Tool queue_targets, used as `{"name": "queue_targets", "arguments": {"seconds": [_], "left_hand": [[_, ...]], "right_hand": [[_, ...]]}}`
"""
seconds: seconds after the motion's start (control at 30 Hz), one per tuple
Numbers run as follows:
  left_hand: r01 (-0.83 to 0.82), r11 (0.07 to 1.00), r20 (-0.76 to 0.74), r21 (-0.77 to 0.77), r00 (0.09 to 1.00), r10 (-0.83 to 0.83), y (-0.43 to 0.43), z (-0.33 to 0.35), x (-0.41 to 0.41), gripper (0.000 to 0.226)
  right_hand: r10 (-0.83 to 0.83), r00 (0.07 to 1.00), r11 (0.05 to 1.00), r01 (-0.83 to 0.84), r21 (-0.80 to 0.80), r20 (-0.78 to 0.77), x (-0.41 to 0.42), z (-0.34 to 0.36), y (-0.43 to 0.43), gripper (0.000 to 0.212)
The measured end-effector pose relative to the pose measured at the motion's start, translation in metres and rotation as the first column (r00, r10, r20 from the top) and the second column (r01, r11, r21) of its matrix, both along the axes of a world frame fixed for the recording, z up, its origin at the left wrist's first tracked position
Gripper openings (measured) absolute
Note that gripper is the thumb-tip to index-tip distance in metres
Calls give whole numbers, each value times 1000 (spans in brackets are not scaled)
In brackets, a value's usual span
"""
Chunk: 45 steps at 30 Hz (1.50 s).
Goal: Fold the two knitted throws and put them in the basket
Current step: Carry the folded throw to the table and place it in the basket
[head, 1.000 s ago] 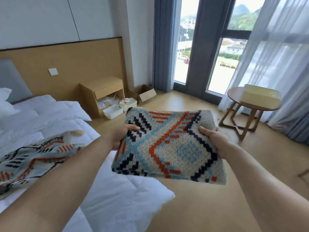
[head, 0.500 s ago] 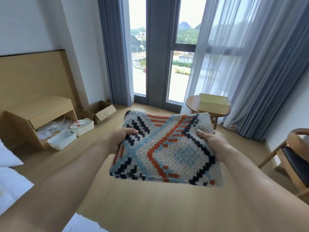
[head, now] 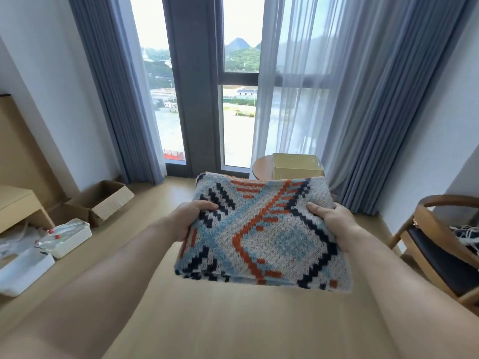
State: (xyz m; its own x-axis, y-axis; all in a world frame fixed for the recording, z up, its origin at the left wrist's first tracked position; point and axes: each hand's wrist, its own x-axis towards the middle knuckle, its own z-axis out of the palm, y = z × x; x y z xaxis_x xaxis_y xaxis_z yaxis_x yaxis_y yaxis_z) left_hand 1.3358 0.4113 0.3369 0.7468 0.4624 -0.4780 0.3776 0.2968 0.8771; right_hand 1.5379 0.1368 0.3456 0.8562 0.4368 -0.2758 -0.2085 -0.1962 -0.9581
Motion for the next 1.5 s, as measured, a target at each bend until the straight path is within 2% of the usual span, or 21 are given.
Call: {"name": "queue_targets", "arguments": {"seconds": [0.07,0.13,0.2,0.27,0.4,0.53,0.67,0.87,1.17,1.37,1.5], "left_hand": [[4,1000,-6,4,1000,-4,5,0,40,51],[17,1000,-13,11,1000,-17,9,2,80,54],[15,1000,-7,6,1000,-15,13,4,116,52],[4,1000,4,5,1000,-4,18,6,151,51],[-8,1000,0,7,1000,8,33,4,211,52],[-15,1000,9,8,1000,15,61,-2,271,46],[21,1000,11,-6,1000,-21,103,-12,334,52],[53,999,37,3,998,-53,172,-4,432,49],[57,998,10,1,998,-57,236,-14,560,38],[22,1000,-27,11,999,-22,265,-34,652,42],[-26,1000,-69,7,997,27,282,-48,708,44]], "right_hand": [[6,1000,1000,-6,21,27,42,-2,1,103],[1,1000,1000,-2,31,32,96,-13,3,132],[2,1000,999,-2,37,21,137,-15,7,141],[-2,1000,999,1,45,21,167,-7,12,124],[-23,999,1000,23,17,27,209,11,31,61],[-38,999,999,38,-1,26,267,4,59,33],[-64,997,998,65,-23,30,325,-5,98,37],[-153,986,987,155,-33,59,411,-2,160,62],[-202,977,976,207,-70,73,529,-19,219,59],[-165,985,982,169,-83,54,626,-43,253,56],[-126,992,988,128,-90,29,695,-61,280,72]]}}
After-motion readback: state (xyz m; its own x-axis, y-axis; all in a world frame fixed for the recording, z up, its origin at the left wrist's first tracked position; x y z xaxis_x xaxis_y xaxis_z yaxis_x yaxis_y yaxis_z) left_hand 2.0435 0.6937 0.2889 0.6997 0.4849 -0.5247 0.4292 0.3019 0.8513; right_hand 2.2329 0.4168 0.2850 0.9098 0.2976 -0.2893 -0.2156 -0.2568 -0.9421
